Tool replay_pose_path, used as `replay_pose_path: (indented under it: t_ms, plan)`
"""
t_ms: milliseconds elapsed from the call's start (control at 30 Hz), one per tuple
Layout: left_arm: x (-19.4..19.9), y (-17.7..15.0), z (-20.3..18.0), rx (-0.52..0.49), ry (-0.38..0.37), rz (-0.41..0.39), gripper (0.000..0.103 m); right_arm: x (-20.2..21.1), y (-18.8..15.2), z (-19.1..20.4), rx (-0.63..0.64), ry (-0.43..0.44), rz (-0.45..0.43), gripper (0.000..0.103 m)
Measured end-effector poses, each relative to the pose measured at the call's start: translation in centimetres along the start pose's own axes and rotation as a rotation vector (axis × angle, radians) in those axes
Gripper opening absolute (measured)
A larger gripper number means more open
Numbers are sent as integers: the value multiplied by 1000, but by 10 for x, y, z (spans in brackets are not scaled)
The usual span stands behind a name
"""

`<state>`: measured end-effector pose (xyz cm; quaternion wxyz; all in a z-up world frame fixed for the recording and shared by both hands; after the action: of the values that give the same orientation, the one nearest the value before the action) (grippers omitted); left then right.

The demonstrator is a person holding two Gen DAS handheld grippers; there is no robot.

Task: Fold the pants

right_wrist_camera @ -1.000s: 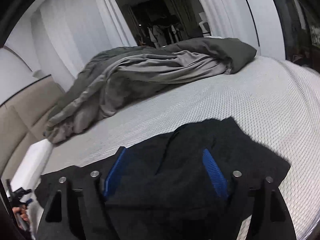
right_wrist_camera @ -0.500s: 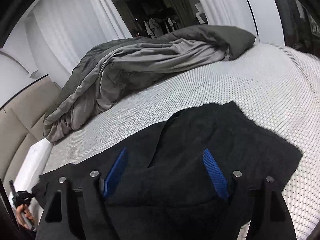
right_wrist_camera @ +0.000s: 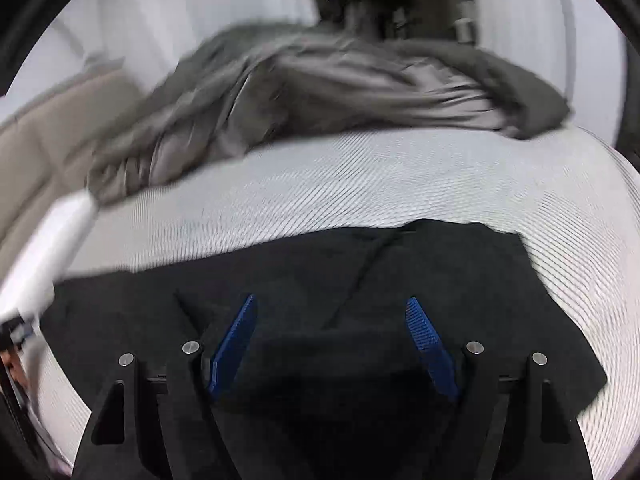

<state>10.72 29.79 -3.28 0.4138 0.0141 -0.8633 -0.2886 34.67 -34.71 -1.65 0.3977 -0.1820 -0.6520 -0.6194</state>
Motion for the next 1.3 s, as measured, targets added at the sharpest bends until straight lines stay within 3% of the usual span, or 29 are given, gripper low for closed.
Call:
replay_pose_path:
  t_ms: [100,167,233,267,333,400,433,500,600,667,800,867,900,967,1100,1200,1300]
  plan:
    - [6,-5,-19,-48,-49,4,67,-44,13,-6,-61,0,159,72]
    - [5,-10,-29,-62,-75,22,67,-58,13,-20,-139,-3,206,72]
    - [1,-13,-40,-66,-88,36,67,-71,10,-36,-236,61,216,72]
    - [0,-15,-42,-66,-87,41,67,-76,7,-42,-274,77,221,66]
    - [-6,-18,-50,-76,-88,58,67,-82,8,-50,-345,151,165,49]
    - [-7,-23,-53,-87,-88,68,67,-85,14,-52,-411,260,98,12]
    - [-8,-24,-55,-92,-85,67,67,-85,18,-53,-416,281,76,7]
    - [-9,-25,-57,-97,-82,63,67,-81,34,-55,-369,230,10,1]
    - [-11,-20,-53,-86,-69,55,67,-69,54,-77,-385,60,-94,1]
    - [-16,-16,-49,-74,-62,57,67,-77,62,-90,-412,-6,-72,3]
    - [-15,-7,-32,-45,-37,49,67,-105,58,-91,-436,20,66,19]
    - [-14,-1,-21,-26,-35,47,67,-93,49,-88,-456,39,51,29]
    - [-14,2,-17,-19,-27,46,67,-81,42,-85,-467,60,31,44]
    - [-14,8,-5,1,-7,45,67,-57,27,-78,-456,96,-13,58]
    - [-27,6,17,56,-5,137,66,-6,-7,-57,-414,107,-64,61]
    - [-37,-2,26,113,-70,212,64,33,-33,-53,-433,112,-128,69]
    - [-53,-9,27,141,-116,271,64,61,-54,-56,-453,105,-175,71]
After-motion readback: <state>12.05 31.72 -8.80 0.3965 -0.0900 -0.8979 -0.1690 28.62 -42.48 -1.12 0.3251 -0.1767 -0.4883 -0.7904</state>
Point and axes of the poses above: each gripper's, at about its wrist camera, not at the fingertips, and x roughly against the way its jaws point, z to its left, y to its top, the point moved 4 cm from there along -x, roughly the way its jaws point, and after that the axes turned 11 degrees about x, right-handed, at the moved point
